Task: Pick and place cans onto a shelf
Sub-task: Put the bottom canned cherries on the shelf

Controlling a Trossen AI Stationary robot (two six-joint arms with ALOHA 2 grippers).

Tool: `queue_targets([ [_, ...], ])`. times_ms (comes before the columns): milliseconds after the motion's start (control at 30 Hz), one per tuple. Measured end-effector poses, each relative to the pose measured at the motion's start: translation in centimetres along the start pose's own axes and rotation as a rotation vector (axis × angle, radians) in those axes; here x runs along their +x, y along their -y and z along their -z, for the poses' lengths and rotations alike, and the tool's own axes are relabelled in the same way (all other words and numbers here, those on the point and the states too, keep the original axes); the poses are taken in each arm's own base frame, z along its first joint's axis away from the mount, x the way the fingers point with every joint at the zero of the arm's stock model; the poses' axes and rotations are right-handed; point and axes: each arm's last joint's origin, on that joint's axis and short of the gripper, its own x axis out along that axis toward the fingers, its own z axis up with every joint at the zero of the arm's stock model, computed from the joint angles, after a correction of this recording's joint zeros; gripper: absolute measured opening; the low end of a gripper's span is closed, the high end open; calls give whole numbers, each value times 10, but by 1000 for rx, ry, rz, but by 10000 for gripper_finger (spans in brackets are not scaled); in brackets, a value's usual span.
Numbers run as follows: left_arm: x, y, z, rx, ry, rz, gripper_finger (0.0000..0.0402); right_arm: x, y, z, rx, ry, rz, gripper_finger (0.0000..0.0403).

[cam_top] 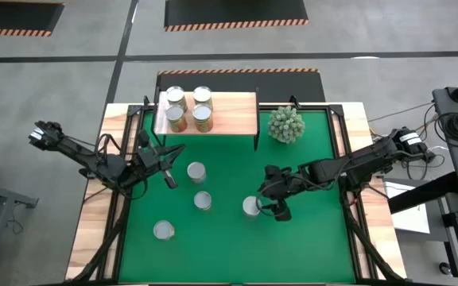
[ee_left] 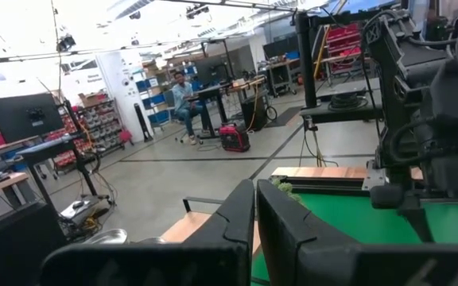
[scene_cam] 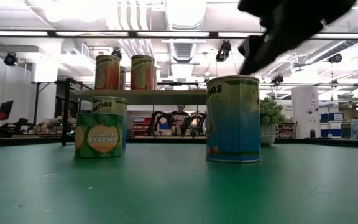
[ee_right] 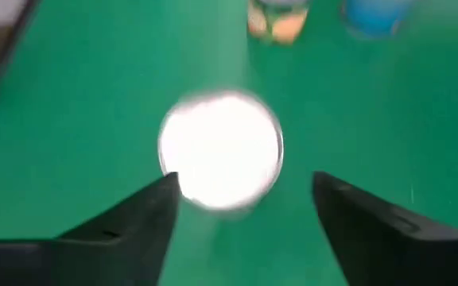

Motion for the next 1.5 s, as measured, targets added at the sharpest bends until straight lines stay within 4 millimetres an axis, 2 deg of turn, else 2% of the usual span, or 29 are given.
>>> queue_targets([
  [133,0,0,0,-7,0,0,0,0,1,15,39,-150,16,357],
  [267,0,0,0,-7,0,0,0,5,1,27,66,-187,22,368],
  [533,0,0,0,-7,0,0,0,27,3,49,38,-1,-6,366],
  [700,0,0,0,-7,0,0,0,35,2,52,29,155,-39,365],
  [1000,0,0,0,-10,2,-1,0,61,2,49,-17,249,-63,365],
  [1133,0,1,0,-10,1,0,0,65,1,44,-36,266,-62,353],
  [1367,0,1,0,-10,1,0,0,63,1,40,-40,281,-63,290],
  [1500,0,1,0,-10,1,0,0,62,1,40,-39,281,-63,283],
])
